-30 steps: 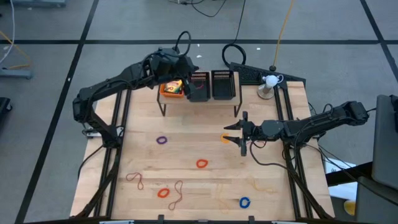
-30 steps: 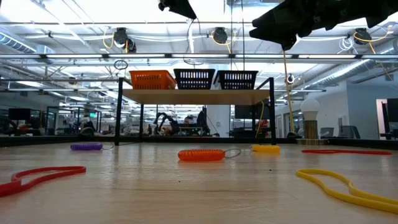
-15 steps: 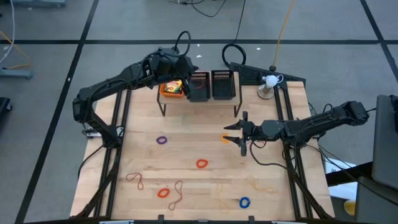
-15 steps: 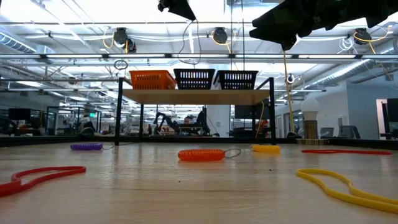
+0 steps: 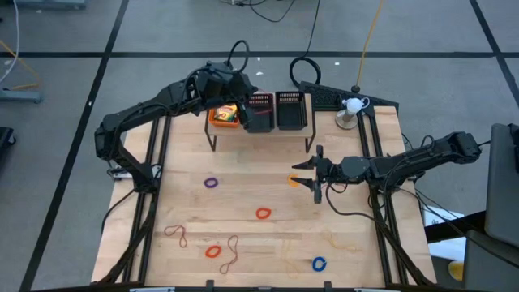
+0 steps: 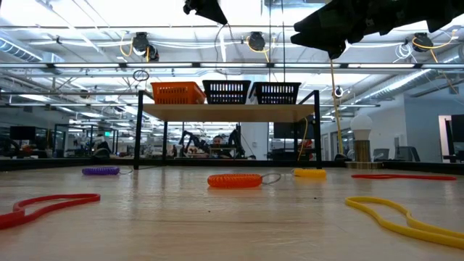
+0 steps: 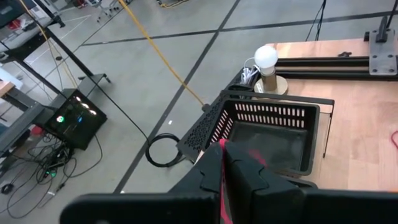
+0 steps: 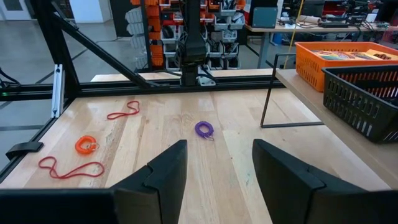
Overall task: Pick & Place Office Desk Supplies
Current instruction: Put the red rubber band into the left black basket on the shelf
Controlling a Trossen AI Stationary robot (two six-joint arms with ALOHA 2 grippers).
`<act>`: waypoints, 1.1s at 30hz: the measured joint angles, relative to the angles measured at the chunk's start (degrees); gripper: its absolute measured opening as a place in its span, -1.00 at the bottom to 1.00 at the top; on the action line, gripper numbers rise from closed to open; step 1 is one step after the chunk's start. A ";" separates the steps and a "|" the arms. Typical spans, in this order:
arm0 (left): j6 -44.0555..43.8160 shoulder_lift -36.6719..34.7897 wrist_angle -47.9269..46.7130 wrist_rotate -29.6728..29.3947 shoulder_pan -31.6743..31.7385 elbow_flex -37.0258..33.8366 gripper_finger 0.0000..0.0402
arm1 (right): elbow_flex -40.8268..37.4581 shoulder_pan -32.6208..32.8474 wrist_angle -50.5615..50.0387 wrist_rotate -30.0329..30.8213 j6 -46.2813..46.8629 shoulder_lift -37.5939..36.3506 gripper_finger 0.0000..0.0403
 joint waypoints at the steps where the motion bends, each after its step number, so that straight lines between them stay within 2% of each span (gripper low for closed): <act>1: -0.05 -0.01 0.00 0.00 -0.02 0.00 -0.99 | 0.00 0.00 0.00 0.01 0.00 0.00 -0.15; 16: -0.07 -0.02 -0.18 -0.03 -0.02 0.00 -0.81 | 0.00 0.00 0.00 -0.01 0.02 0.00 -0.15; 27: -3.10 -0.04 -6.39 0.10 1.46 0.00 -0.62 | 0.00 0.00 -0.17 -0.01 0.02 0.00 -0.15; 29: -3.33 -0.04 -9.45 2.42 1.37 0.00 -0.61 | 0.00 0.00 -0.58 -0.01 0.02 0.00 -0.15; 33: -6.07 -0.07 -20.57 11.18 -0.37 0.00 -0.61 | 0.00 0.00 -1.40 -0.01 0.02 0.00 -0.15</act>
